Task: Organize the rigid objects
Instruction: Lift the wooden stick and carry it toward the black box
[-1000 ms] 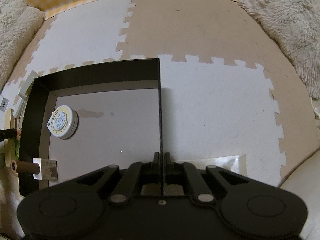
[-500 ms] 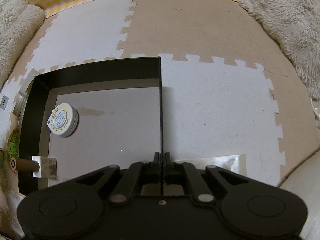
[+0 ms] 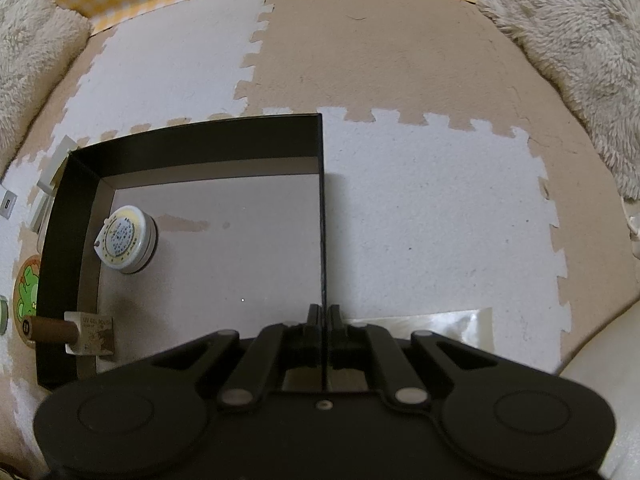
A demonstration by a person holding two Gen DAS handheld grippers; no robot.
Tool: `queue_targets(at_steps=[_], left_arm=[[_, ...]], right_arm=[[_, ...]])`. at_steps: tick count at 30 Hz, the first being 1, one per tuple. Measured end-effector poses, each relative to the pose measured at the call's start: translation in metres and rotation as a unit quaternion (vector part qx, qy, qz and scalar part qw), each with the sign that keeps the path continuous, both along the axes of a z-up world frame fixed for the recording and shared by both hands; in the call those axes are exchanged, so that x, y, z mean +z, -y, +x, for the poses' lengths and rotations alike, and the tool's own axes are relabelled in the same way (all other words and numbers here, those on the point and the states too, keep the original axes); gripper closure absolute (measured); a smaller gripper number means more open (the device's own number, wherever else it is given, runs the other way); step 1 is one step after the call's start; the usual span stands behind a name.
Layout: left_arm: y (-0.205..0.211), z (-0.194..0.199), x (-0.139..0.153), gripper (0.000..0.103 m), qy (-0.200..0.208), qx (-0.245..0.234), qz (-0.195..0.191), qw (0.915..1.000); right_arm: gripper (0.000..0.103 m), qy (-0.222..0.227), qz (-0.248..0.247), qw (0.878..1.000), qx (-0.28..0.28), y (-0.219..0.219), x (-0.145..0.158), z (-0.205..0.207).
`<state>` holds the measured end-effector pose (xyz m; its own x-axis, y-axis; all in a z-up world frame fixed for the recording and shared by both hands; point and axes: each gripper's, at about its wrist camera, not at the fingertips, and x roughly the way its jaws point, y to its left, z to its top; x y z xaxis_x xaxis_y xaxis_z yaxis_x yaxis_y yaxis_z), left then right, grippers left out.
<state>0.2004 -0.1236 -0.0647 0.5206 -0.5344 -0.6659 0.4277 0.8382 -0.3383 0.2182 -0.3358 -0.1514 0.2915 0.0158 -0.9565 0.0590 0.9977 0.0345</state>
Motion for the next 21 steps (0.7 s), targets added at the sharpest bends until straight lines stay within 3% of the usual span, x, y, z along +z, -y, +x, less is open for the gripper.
queue_targets(at_steps=[3, 11, 21], left_arm=[[0.017, 0.005, -0.011, 0.065, 0.001, -0.005, 0.015, 0.9999], [0.043, 0.004, -0.048, 0.065, -0.069, -0.001, -0.047, 0.9965], [0.042, 0.010, -0.079, 0.065, -0.117, 0.066, -0.109, 0.9850]], right_arm=[[0.100, 0.000, 0.001, 1.000, 0.000, 0.000, 0.000, 0.000], [0.097, 0.002, 0.032, 0.999, -0.012, 0.009, 0.004, -0.001], [0.095, 0.004, 0.060, 0.998, -0.021, 0.015, 0.007, -0.003]])
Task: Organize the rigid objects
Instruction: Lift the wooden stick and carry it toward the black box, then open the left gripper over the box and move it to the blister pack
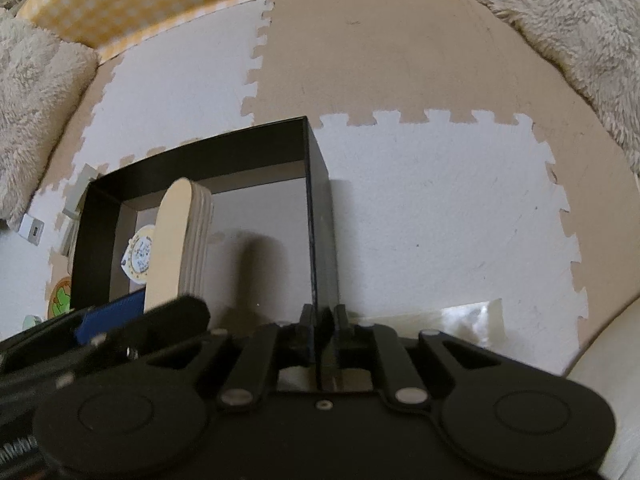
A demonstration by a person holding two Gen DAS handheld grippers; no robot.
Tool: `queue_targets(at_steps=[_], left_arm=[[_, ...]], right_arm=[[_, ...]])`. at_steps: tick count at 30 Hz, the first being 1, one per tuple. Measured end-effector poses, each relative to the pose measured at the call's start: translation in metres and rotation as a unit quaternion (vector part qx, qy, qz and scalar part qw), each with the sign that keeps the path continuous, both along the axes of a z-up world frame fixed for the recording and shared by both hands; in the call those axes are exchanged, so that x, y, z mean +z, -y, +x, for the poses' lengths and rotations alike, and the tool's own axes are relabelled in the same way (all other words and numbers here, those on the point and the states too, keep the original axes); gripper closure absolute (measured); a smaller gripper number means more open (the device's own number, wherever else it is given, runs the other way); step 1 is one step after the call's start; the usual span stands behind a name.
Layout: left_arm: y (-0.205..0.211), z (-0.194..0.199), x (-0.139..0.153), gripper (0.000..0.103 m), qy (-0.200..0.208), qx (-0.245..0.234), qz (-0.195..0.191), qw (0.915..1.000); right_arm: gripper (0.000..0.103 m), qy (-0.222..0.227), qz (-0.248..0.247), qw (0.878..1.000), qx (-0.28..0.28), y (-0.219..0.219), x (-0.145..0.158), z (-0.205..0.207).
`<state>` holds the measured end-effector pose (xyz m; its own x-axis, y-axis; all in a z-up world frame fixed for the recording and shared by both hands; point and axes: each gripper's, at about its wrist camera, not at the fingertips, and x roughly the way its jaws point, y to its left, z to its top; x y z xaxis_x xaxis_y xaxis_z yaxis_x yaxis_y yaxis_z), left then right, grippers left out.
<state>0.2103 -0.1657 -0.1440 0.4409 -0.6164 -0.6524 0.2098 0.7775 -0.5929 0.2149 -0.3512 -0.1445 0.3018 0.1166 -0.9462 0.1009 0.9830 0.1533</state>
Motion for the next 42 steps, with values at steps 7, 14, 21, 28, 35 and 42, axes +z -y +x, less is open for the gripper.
queue_targets(at_steps=[7, 14, 21, 28, 35, 42], left_arm=[[0.000, 0.011, -0.009, 0.053, -0.031, 0.014, -0.019, 0.9992], [-0.005, 0.010, -0.005, 0.046, -0.036, 0.004, -0.006, 0.9993], [-0.003, -0.004, 0.014, 0.036, -0.019, -0.026, 0.018, 0.9993], [-0.006, -0.022, 0.042, 0.028, 0.013, -0.056, 0.049, 0.9971], [-0.009, -0.040, 0.075, 0.021, 0.053, -0.093, 0.077, 0.9912], [-0.023, -0.055, 0.113, 0.006, 0.106, -0.105, 0.080, 0.9856]], right_arm=[[0.096, -0.008, -0.001, 1.000, -0.002, 0.001, -0.005, 0.001], [0.096, -0.009, 0.000, 1.000, -0.004, 0.002, -0.005, 0.001], [0.096, -0.008, 0.002, 1.000, -0.005, 0.003, -0.006, 0.001], [0.096, -0.008, 0.002, 1.000, -0.006, 0.003, -0.006, 0.001], [0.096, -0.008, 0.001, 1.000, -0.004, 0.002, -0.005, 0.001], [0.096, -0.007, 0.000, 1.000, -0.004, 0.002, -0.005, 0.001]])
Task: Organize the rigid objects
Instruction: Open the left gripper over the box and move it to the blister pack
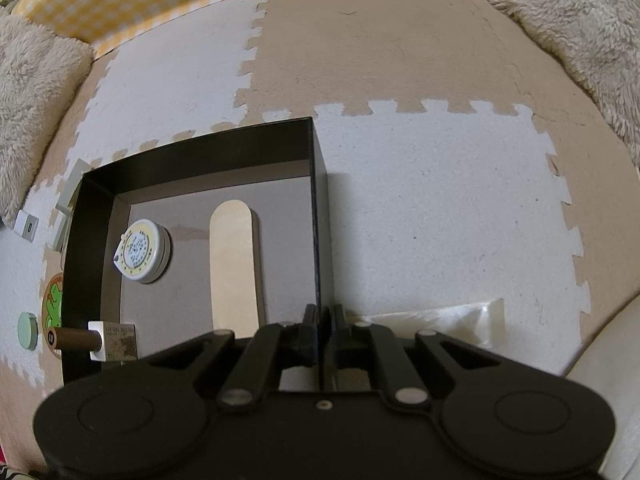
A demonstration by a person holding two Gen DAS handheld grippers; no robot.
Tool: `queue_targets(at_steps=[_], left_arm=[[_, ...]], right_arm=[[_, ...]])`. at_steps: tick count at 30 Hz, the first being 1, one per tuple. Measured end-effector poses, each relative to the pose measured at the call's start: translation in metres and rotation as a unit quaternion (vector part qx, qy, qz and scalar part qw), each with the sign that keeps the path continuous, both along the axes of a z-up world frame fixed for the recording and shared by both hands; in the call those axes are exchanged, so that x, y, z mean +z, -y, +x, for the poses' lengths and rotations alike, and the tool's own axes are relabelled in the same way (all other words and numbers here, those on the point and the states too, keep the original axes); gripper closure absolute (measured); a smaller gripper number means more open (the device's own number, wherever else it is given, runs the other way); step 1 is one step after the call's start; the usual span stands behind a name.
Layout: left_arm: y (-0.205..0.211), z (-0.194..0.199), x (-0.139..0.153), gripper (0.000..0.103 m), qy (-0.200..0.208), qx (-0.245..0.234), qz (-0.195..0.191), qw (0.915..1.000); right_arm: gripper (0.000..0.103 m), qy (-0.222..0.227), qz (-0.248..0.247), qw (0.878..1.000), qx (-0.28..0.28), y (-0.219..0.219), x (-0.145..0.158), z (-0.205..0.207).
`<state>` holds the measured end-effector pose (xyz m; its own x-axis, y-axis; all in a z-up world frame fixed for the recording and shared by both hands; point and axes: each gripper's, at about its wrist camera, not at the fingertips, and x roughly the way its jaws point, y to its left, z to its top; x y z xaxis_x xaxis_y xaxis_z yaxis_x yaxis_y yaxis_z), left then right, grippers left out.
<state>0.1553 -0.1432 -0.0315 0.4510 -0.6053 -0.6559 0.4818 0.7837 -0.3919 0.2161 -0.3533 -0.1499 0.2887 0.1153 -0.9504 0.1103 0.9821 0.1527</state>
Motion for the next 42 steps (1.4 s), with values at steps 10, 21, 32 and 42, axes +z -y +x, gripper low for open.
queue_targets(at_steps=[10, 21, 32, 42], left_arm=[[-0.049, 0.010, 0.024, 0.000, 0.056, 0.059, 0.044, 0.9957], [-0.117, 0.056, -0.003, 0.000, 0.042, 0.148, 0.116, 0.9812], [-0.122, 0.085, -0.073, 0.014, -0.040, 0.136, 0.140, 0.9800], [-0.103, 0.099, -0.118, 0.037, -0.057, 0.108, 0.156, 0.9802]], right_arm=[[0.097, 0.000, -0.002, 1.000, 0.001, -0.001, 0.000, 0.000], [0.097, 0.000, -0.002, 1.000, 0.001, -0.001, 0.000, 0.000], [0.097, -0.001, -0.006, 1.000, 0.003, -0.002, 0.000, 0.001], [0.097, -0.001, -0.007, 1.000, 0.004, -0.003, 0.000, 0.001]])
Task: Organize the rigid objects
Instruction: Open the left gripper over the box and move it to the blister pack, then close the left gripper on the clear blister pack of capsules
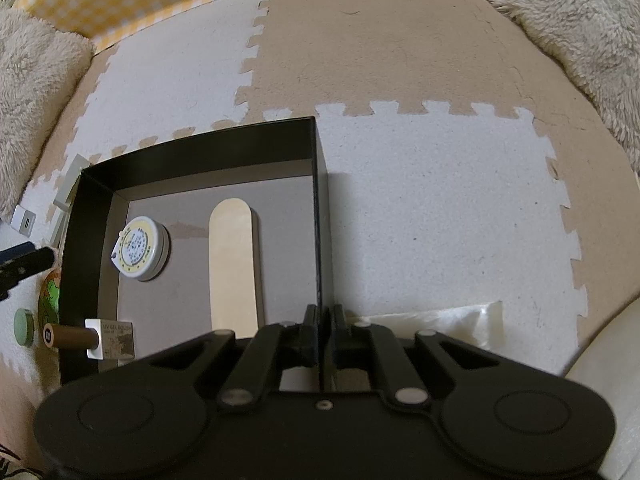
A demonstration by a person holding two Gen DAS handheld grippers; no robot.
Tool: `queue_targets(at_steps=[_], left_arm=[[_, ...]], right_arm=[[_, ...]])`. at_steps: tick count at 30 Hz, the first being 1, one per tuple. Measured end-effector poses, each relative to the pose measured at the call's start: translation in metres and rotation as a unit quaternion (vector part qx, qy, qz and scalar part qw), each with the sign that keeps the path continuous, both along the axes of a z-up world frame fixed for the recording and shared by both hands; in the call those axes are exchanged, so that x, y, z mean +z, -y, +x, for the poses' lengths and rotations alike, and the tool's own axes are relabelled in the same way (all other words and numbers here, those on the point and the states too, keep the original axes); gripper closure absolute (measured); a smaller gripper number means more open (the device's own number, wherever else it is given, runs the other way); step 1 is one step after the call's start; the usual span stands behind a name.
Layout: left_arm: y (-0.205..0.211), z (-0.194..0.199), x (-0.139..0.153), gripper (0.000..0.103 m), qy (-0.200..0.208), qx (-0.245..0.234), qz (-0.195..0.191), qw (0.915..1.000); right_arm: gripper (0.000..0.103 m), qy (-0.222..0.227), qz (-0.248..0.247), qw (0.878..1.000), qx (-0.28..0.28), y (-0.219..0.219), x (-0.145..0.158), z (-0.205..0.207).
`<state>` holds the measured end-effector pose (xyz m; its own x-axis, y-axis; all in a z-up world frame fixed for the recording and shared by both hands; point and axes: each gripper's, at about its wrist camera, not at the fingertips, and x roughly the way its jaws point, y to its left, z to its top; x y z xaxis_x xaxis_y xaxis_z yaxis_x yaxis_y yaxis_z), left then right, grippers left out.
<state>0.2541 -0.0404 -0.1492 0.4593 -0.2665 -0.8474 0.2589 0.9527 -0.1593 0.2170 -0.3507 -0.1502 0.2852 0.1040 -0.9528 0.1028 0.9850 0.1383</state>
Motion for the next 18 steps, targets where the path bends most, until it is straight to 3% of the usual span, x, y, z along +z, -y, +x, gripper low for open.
queue_targets(at_steps=[13, 15, 18], left_arm=[[0.014, 0.005, -0.022, 0.037, 0.025, -0.028, 0.041, 0.9985], [0.018, 0.003, -0.025, 0.029, 0.030, -0.047, 0.049, 0.9972], [0.023, -0.001, -0.030, 0.028, 0.037, -0.076, 0.079, 0.9933]], right_arm=[[0.097, 0.000, 0.002, 1.000, 0.000, 0.000, -0.001, 0.001], [0.097, 0.000, 0.002, 1.000, 0.000, 0.000, -0.001, 0.001], [0.097, 0.000, 0.000, 1.000, 0.001, 0.000, -0.001, 0.001]])
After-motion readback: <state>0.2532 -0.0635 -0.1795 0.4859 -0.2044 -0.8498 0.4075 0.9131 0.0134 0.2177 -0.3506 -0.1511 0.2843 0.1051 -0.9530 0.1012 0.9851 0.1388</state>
